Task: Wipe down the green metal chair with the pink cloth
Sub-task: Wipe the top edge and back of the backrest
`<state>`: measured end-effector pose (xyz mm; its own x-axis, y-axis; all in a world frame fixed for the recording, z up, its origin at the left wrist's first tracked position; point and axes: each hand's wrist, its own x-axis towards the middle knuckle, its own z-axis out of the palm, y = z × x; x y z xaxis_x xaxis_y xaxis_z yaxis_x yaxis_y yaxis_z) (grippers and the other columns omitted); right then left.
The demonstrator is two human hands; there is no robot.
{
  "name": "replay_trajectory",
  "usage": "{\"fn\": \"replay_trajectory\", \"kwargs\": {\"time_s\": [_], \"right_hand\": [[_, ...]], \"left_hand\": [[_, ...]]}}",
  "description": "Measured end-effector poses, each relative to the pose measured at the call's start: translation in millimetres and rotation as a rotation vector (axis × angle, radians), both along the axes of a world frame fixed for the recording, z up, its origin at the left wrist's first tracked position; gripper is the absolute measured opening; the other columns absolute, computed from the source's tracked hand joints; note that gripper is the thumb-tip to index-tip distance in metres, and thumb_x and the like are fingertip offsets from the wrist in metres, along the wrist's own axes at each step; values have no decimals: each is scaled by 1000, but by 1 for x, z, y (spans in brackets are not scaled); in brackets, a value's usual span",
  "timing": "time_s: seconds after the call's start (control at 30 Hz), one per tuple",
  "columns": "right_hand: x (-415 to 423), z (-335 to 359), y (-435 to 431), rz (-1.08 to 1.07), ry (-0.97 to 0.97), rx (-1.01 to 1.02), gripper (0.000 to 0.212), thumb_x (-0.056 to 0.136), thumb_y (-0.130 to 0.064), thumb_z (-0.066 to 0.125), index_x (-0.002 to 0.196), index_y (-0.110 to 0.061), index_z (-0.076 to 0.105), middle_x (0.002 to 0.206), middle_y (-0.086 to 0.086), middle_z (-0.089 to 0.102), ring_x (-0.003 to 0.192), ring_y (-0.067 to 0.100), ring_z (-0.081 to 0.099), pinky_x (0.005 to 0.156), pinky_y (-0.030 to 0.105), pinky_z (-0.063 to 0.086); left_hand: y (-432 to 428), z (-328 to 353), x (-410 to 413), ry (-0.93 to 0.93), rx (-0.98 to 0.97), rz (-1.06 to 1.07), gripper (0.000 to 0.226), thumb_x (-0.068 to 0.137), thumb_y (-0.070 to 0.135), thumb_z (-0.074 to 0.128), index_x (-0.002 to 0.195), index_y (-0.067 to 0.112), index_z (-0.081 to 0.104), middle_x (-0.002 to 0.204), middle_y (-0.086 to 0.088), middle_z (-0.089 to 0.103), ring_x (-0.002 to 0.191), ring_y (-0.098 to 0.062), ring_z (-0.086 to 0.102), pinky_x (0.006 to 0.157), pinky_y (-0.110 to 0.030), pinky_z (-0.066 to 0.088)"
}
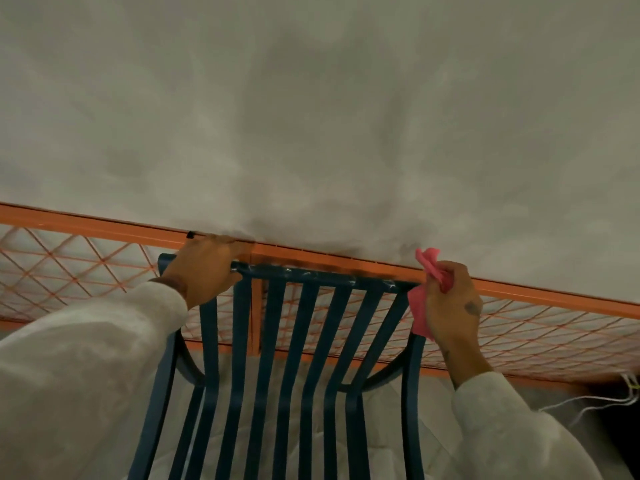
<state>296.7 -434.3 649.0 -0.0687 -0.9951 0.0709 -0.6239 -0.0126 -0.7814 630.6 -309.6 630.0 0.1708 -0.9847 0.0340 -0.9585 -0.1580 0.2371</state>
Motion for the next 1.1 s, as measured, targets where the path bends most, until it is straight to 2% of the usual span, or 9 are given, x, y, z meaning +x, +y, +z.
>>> {"fn": "replay_trajectory", "kwargs": {"time_s": [0.1, 0.17, 0.33, 0.5, 0.63, 0.8, 0.93, 1.0, 1.1], "right_hand": [[4, -22, 1, 82, 94, 112, 34, 102, -19, 49, 136, -21, 50, 125, 6, 57, 100, 22, 60, 76, 29, 55], [14, -39, 8, 131, 161, 112, 41, 102, -16, 48, 142, -23, 48, 141, 8, 52, 123, 30, 55, 103, 46, 49], [62, -47, 34, 281, 49, 60, 48, 99, -1, 46, 143, -19, 47, 146, 2, 46, 135, 20, 43, 115, 39, 37], [74, -47, 29, 501, 181, 90, 52, 97, 1, 50, 146, -17, 45, 150, 3, 43, 140, 21, 37, 119, 38, 30], [42, -28, 1, 588, 229, 272, 45, 103, -14, 43, 144, -33, 45, 147, -1, 48, 131, 21, 48, 113, 39, 38], [40, 8, -57, 579, 715, 465, 33, 102, -18, 39, 129, -9, 54, 127, 13, 59, 104, 28, 58, 92, 36, 47], [87, 18, -61, 668, 894, 528, 16, 97, -18, 43, 96, -11, 57, 101, 12, 62, 81, 24, 57, 73, 32, 46], [114, 15, -53, 742, 894, 511, 19, 96, -22, 44, 85, -13, 56, 89, 10, 62, 72, 22, 56, 63, 29, 43], [142, 8, -37, 810, 741, 514, 22, 98, -26, 45, 87, -14, 59, 98, 13, 67, 78, 26, 63, 64, 31, 46]], "left_hand": [[-7, -5, 1, 21, 56, -27, 12, 89, 22, 65, 101, 21, 68, 98, -1, 68, 82, -15, 62, 77, -26, 50], [-10, -8, 2, 37, 88, -17, 12, 89, 21, 65, 100, 20, 70, 96, 0, 68, 83, -15, 62, 77, -26, 49], [-15, -6, -2, 42, 115, 22, 4, 88, 17, 68, 90, 17, 71, 89, -1, 69, 77, -16, 63, 70, -25, 46], [-17, -3, -4, 44, 114, 44, 2, 86, 17, 70, 86, 17, 72, 85, -2, 69, 74, -17, 63, 69, -29, 50], [-17, -2, -6, 53, 110, 47, 1, 86, 18, 71, 85, 17, 72, 85, -2, 68, 73, -17, 62, 69, -28, 50], [-19, -3, -7, 39, 93, 64, 3, 86, 17, 71, 86, 15, 73, 85, -3, 69, 73, -18, 64, 68, -26, 49], [-21, -2, -9, 22, 118, 87, 6, 86, 15, 70, 91, 14, 73, 87, -6, 70, 74, -20, 66, 69, -28, 52], [-23, -1, -10, 6, 129, 93, 9, 85, 15, 71, 93, 13, 73, 88, -7, 70, 75, -22, 66, 72, -32, 56], [-25, -2, -8, -9, 143, 93, 12, 84, 17, 73, 95, 11, 72, 90, -8, 70, 78, -23, 67, 75, -32, 55]]}}
